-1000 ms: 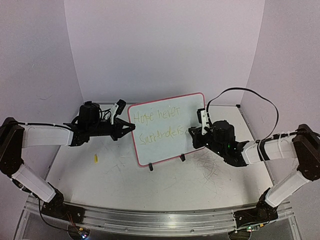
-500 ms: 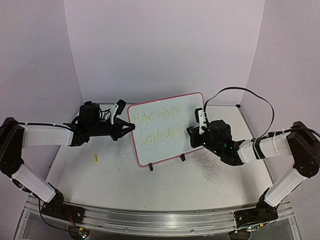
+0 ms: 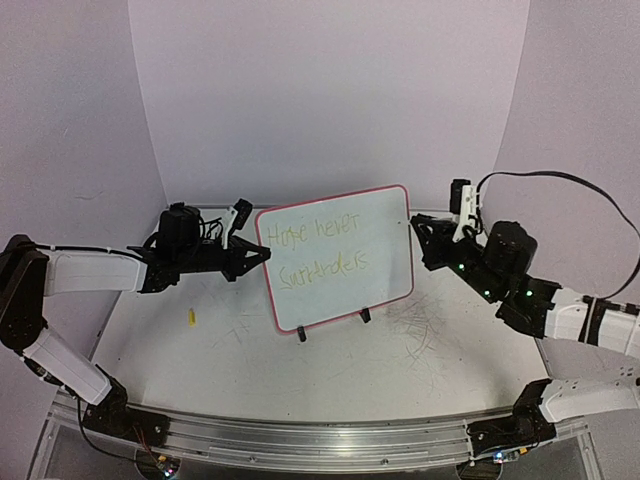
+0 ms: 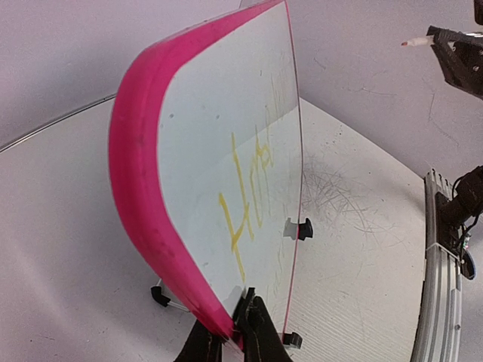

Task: Write a sentence on the whiteboard
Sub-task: Write a sentence on the whiteboard, then pick up the pen cap from the center of the board.

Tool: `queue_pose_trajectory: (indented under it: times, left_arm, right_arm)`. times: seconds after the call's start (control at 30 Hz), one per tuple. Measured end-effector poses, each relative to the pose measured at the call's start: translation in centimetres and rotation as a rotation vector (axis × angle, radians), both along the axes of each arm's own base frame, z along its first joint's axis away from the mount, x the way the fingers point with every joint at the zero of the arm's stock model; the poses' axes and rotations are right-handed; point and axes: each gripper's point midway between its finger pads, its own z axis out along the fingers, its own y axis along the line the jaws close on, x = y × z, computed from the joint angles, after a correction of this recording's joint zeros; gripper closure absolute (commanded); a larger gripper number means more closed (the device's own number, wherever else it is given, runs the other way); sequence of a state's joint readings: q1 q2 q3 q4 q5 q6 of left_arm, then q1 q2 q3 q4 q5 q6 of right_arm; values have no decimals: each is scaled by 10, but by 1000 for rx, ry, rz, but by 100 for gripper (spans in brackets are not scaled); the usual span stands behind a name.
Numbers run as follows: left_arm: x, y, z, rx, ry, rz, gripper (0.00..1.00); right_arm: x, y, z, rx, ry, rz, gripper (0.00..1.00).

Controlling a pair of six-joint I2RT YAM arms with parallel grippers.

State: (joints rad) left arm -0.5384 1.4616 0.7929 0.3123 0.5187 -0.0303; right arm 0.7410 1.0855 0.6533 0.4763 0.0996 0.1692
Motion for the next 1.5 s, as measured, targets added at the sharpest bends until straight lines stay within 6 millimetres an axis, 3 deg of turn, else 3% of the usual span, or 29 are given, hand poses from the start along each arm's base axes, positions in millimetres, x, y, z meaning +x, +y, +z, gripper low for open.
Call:
queue_pose_trajectory:
  times: [0.1, 0.33, 0.67, 0.93, 1.03, 1.17, 1.23, 1.27, 1.3, 1.4, 1.5]
  left_arm:
    - [1, 0, -1, 2, 3, 8, 94]
    - [9, 0, -5, 30, 27, 35, 86]
    - [23, 8, -18, 103, 9, 101, 79]
    - [32, 33, -17, 189, -28, 214, 56]
    - [30, 44, -3, 186, -47, 258, 53]
    - [13, 61, 38, 109, -95, 319, 49]
    - [3, 73, 57, 43, -97, 367, 38]
    - [-2, 78, 64, 12, -90, 390, 26]
    - [-6, 83, 69, -22, -66, 420, 24]
    - [-8, 94, 55, -53, 66, 503, 24]
    - [-3, 106, -2, 30, 296, 635, 25]
  right_arm:
    - [-5, -16, 19, 19, -41, -47, 100]
    - [-4, -22, -7, -78, 6, -78, 100]
    - [-12, -29, -7, -77, -9, -77, 100]
    - [-15, -31, -3, -69, -21, -73, 100]
    - [-15, -30, -3, -72, -21, -69, 100]
    - [-13, -27, -9, -88, -12, -62, 100]
    - [-12, -23, -14, -100, -4, -51, 100]
    - [-11, -21, -18, -106, 2, -42, 100]
    - [-10, -18, -22, -115, 10, -31, 100]
    - [-10, -7, -35, -138, 37, 17, 100]
    - [-11, 9, -50, -162, 73, 89, 100]
